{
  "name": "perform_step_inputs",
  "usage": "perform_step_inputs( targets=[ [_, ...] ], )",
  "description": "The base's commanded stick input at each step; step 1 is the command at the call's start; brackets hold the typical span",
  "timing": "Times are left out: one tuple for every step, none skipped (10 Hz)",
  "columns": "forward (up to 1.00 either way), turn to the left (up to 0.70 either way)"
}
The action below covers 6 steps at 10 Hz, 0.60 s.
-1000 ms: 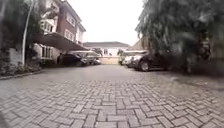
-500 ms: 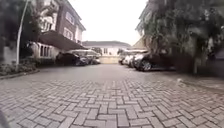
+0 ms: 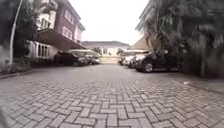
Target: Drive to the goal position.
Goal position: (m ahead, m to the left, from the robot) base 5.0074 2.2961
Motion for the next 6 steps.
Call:
perform_step_inputs(
  targets=[
    [0.7,0.0],
    [0.7,0.0],
    [0.7,0.0],
    [0.7,0.0],
    [0.7,0.0],
    [0.7,0.0]
  ],
)
